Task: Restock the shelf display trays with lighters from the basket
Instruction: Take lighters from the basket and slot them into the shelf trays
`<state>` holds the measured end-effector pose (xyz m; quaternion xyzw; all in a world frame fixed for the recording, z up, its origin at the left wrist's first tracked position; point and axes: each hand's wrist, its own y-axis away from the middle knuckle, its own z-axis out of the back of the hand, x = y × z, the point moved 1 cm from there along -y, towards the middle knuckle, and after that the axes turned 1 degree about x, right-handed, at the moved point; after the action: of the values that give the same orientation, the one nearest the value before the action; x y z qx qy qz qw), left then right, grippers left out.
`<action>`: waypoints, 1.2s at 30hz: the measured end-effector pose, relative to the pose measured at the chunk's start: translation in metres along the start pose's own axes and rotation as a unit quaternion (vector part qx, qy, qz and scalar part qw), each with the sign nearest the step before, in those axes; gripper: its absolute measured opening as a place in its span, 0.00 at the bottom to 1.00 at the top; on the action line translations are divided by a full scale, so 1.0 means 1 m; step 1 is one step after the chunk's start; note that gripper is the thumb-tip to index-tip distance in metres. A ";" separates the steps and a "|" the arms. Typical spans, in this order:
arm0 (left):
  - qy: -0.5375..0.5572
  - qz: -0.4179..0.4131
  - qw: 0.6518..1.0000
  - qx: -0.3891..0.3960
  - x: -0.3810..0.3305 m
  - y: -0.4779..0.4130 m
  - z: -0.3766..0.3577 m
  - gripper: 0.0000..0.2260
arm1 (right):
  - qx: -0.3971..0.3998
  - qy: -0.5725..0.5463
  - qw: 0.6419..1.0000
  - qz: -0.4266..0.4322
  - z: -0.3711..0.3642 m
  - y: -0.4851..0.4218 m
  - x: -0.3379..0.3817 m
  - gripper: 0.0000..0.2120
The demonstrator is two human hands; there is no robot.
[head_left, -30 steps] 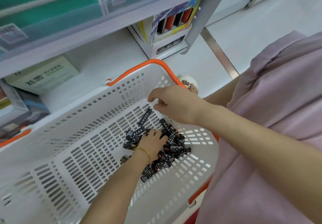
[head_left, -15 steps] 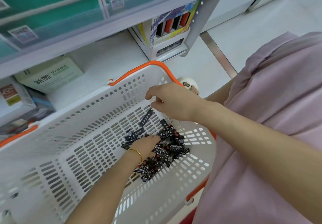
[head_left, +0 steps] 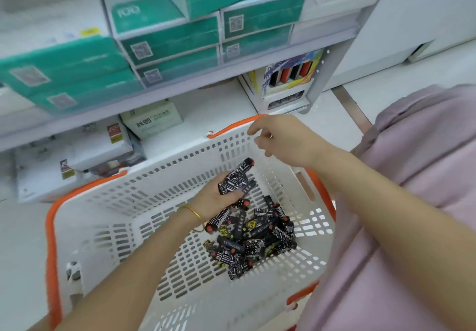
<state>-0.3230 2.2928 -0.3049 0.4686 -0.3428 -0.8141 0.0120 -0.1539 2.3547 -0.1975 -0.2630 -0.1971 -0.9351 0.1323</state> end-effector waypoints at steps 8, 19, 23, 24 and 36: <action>0.123 -0.087 0.986 -0.066 -0.062 0.072 0.071 0.06 | 0.025 -0.166 0.982 0.083 0.031 0.007 0.049 0.12; 0.153 -0.133 0.976 -0.083 -0.096 0.157 0.101 0.06 | 0.052 -0.352 0.917 0.179 0.045 0.017 0.132 0.05; 0.213 -0.162 0.960 -0.076 -0.099 0.160 0.106 0.13 | 0.020 -0.361 0.914 0.182 0.053 0.022 0.142 0.04; 0.226 -0.170 0.956 -0.074 -0.099 0.159 0.108 0.12 | 0.011 -0.362 0.914 0.182 0.056 0.023 0.143 0.05; 0.279 -0.201 0.934 -0.098 -0.104 0.170 0.128 0.13 | -0.035 -0.368 0.911 0.183 0.077 0.034 0.154 0.08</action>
<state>-0.4145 2.2681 -0.0882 0.7325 -0.1427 -0.6656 -0.0106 -0.2352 2.3363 -0.0434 -0.6242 -0.1472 -0.7381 0.2097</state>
